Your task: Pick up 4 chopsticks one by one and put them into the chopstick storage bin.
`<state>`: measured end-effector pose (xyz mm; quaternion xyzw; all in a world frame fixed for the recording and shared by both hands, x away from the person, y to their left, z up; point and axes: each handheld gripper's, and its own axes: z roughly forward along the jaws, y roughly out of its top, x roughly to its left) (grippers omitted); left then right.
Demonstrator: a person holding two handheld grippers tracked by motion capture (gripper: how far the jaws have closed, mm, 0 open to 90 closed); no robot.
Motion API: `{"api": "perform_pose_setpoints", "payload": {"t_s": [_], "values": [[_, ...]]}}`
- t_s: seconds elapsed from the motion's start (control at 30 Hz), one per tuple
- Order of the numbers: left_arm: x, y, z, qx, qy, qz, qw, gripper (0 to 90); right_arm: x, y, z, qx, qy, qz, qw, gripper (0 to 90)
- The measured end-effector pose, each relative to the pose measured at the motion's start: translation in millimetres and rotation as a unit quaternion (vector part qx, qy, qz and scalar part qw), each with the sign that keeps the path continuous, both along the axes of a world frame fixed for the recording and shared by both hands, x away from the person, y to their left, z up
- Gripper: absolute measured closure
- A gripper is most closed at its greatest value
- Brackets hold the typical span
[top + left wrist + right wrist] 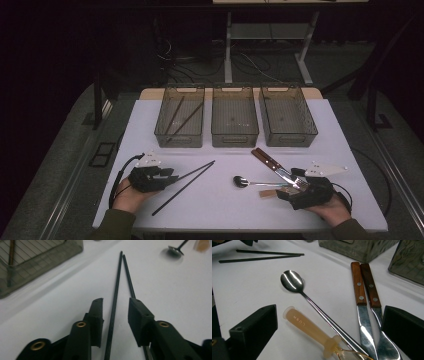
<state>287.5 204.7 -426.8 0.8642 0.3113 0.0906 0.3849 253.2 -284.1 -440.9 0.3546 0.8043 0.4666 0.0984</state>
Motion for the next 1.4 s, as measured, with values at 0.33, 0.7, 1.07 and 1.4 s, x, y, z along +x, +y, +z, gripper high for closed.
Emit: {"api": "perform_pose_setpoints", "payload": {"t_s": [0.33,0.7,1.07,1.4], "values": [[2.9,-5.2,-8.5,0.029,0.005,-0.012,0.9995,76.4,0.1,-0.2,0.0,0.001,0.0,0.001,1.0,0.5],[8.4,-8.3,-15.5,0.042,0.011,-0.012,0.999,80.2,0.2,0.1,-0.2,0.001,0.001,0.0,1.0,0.5],[10.5,-6.9,-18.2,0.032,0.013,-0.022,0.9991,83.8,0.1,0.2,-0.1,0.0,0.0,0.0,1.0,0.5],[13.1,-4.9,-18.5,0.027,0.017,-0.033,0.999,85.7,0.0,0.2,0.3,0.0,-0.001,0.001,1.0,0.5]]}}
